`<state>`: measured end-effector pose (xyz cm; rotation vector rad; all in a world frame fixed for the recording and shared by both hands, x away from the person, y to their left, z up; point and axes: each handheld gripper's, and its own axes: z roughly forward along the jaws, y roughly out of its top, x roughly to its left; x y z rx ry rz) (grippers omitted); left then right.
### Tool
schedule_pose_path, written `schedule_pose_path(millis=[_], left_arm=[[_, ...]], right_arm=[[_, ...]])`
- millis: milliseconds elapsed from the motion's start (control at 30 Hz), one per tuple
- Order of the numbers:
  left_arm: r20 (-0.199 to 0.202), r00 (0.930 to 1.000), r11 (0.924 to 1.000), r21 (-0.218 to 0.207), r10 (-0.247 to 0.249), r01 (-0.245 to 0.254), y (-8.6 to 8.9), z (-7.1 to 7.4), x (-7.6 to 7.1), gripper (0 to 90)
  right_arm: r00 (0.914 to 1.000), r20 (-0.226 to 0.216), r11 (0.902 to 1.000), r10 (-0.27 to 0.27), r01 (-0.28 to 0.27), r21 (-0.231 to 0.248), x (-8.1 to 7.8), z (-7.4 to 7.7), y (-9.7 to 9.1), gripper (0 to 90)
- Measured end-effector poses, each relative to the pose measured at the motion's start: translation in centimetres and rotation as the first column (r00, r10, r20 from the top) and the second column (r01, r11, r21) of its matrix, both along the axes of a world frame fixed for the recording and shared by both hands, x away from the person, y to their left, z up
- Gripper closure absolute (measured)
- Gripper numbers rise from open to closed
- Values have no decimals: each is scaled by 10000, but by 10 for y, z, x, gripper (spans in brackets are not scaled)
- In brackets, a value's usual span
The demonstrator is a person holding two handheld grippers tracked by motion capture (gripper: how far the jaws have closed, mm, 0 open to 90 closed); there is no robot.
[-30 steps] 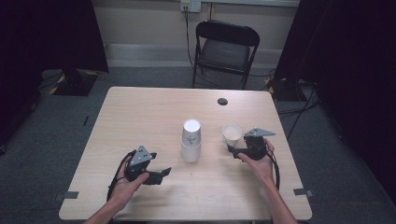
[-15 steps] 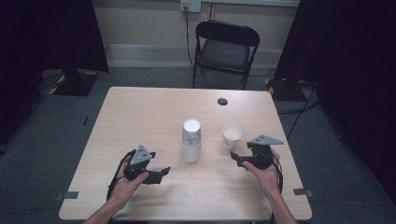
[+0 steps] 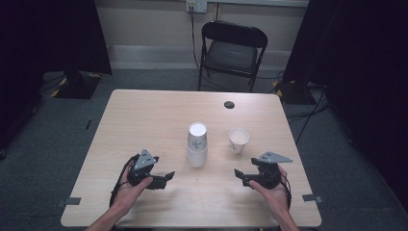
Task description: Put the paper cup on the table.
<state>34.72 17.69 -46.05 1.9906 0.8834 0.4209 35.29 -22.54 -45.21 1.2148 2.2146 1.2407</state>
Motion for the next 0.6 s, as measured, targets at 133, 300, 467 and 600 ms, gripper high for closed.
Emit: schedule_pose_path(millis=[133, 300, 467, 600], left_arm=[[23, 10000, 10000, 22, -66, 66, 0, 1, -1, 161], [-103, 9999, 10000, 69, -63, 64, 0, -2, -1, 161], [-147, 9998, 9998, 156, -101, 103, -2, -3, -2, 161], [-158, 9998, 9996, 224, -141, 145, -2, -2, -3, 162]], right_arm=[[10000, -8, 10000, -10, 10, 49, -11, -1, -1, 146], [9997, -247, 9999, 34, -31, 118, -23, -6, -5, 145], [9993, -360, 9999, 68, -73, -157, -29, -13, -7, 145], [9994, -329, 9997, 84, -91, -204, -27, -16, -8, 144]])
